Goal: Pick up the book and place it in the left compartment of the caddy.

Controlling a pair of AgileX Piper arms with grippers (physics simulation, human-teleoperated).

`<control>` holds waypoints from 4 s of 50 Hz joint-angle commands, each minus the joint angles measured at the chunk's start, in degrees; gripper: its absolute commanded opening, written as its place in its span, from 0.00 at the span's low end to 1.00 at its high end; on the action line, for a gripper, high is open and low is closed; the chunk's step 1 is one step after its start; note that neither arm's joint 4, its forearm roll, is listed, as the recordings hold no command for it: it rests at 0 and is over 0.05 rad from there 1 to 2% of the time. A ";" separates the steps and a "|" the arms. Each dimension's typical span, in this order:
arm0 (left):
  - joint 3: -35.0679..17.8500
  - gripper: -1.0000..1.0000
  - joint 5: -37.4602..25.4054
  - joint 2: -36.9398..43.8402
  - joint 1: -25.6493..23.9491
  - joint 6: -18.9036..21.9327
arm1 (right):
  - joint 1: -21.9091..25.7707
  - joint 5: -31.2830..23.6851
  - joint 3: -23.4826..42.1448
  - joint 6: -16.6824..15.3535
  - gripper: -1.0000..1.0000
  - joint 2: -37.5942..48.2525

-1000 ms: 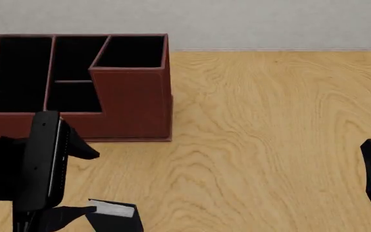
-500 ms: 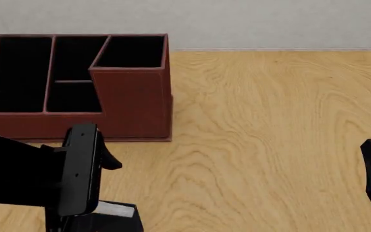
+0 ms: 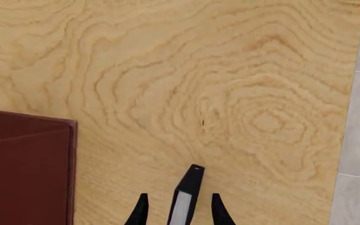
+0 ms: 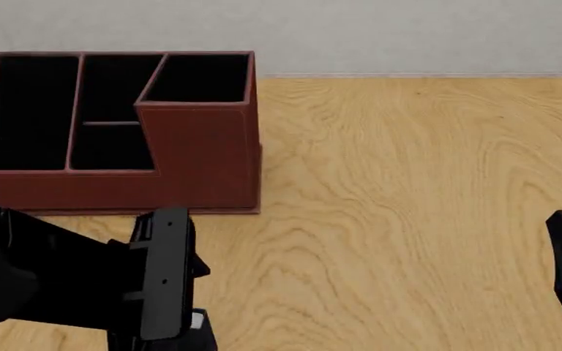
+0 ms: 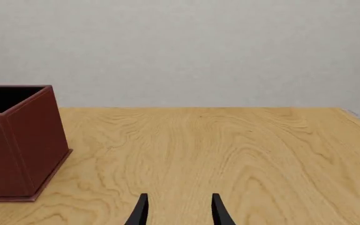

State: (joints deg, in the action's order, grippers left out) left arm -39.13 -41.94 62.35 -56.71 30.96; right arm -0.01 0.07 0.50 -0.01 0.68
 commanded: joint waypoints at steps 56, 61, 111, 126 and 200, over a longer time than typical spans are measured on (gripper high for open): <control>8.51 1.00 9.98 4.52 0.40 -5.15 | 0.00 -0.04 -0.12 -0.01 1.00 -0.19; 8.63 1.00 10.98 5.54 -0.34 -5.85 | -0.01 -0.04 -0.12 -0.02 1.00 -0.18; 8.45 0.00 5.12 -0.52 4.31 -2.87 | -0.01 -0.04 -0.12 0.00 1.00 -0.19; 2.53 0.00 -7.69 -11.55 10.25 -2.30 | -0.01 -0.04 -0.12 0.01 1.00 -0.18; -28.79 0.00 -27.95 -9.29 55.94 -17.96 | -0.01 -0.04 -0.12 0.00 1.00 -0.18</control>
State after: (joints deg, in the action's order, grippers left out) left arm -64.30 -69.88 49.86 -5.13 14.59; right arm -0.01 0.07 0.50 0.00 0.68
